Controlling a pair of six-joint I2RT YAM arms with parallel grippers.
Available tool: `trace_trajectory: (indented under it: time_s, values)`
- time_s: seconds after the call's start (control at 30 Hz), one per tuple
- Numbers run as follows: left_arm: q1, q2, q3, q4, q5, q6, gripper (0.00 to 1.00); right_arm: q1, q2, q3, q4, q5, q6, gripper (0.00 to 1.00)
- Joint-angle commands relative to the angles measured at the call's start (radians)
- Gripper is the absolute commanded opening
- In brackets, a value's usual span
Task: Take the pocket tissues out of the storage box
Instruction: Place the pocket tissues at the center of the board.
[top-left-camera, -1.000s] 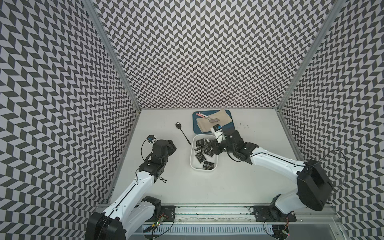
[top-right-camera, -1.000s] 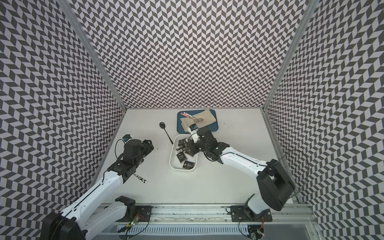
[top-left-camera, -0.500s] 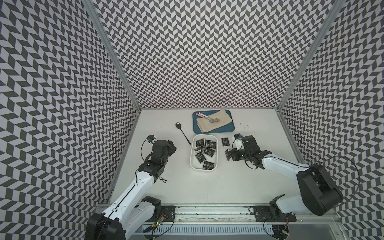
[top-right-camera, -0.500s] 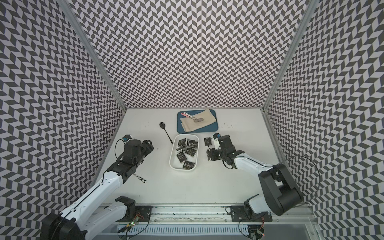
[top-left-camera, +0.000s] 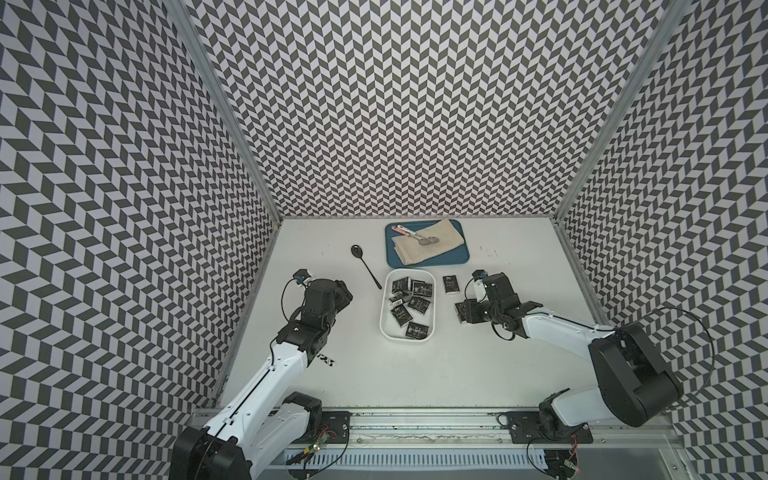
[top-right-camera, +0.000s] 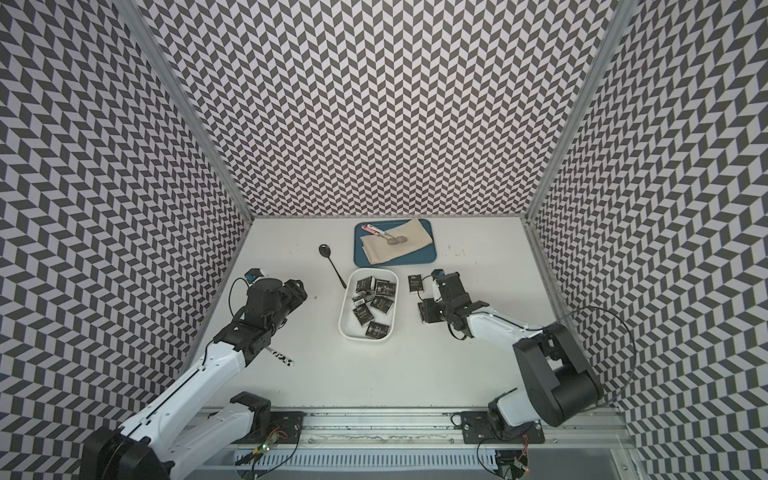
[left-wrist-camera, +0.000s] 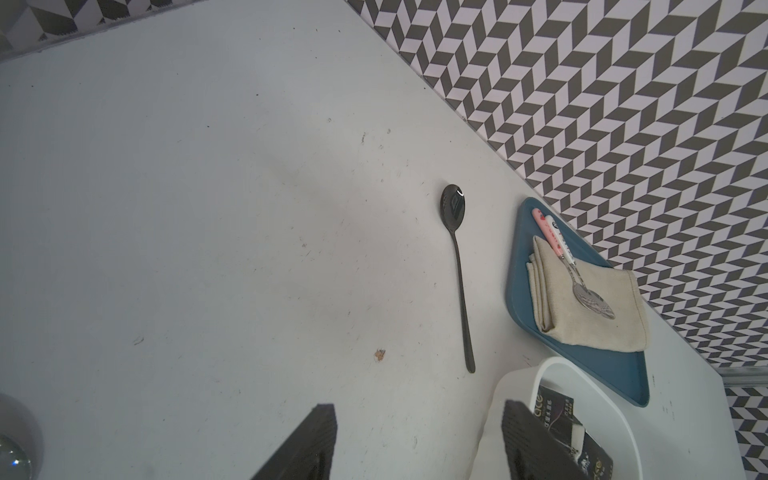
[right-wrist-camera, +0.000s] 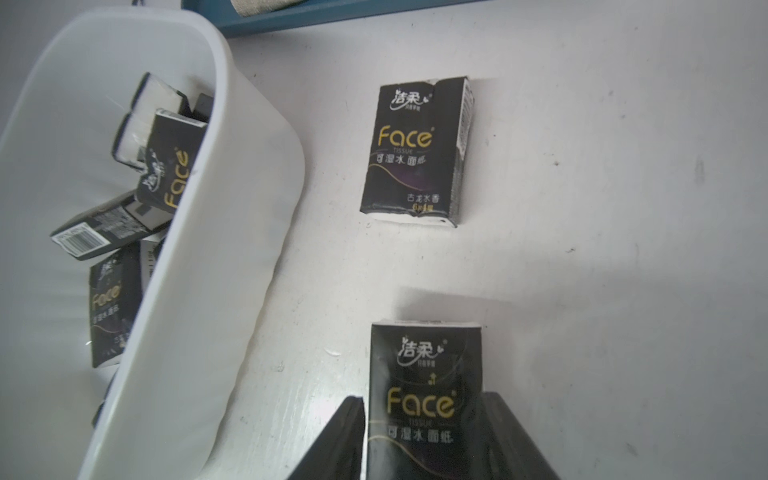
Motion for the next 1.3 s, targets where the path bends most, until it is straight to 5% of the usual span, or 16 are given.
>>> trace_trajectory:
  time_s: [0.0, 0.57, 0.97, 1.27]
  values:
    - [0.007, 0.004, 0.027, -0.003, 0.025, 0.004, 0.68, -0.003, -0.021, 0.031, -0.020, 0.061, -0.012, 0.49]
    - [0.004, -0.004, 0.025, -0.001, 0.039, 0.004, 0.68, -0.002, 0.060, 0.057, -0.047, 0.043, -0.008, 0.40]
    - [0.004, -0.008, 0.030, -0.001, 0.039, 0.012, 0.68, -0.010, 0.120, 0.056, -0.045, 0.076, 0.047, 0.24]
    - [0.004, 0.005, 0.030, 0.022, 0.064, 0.021, 0.68, -0.103, 0.072, 0.020, -0.057, 0.087, 0.089, 0.21]
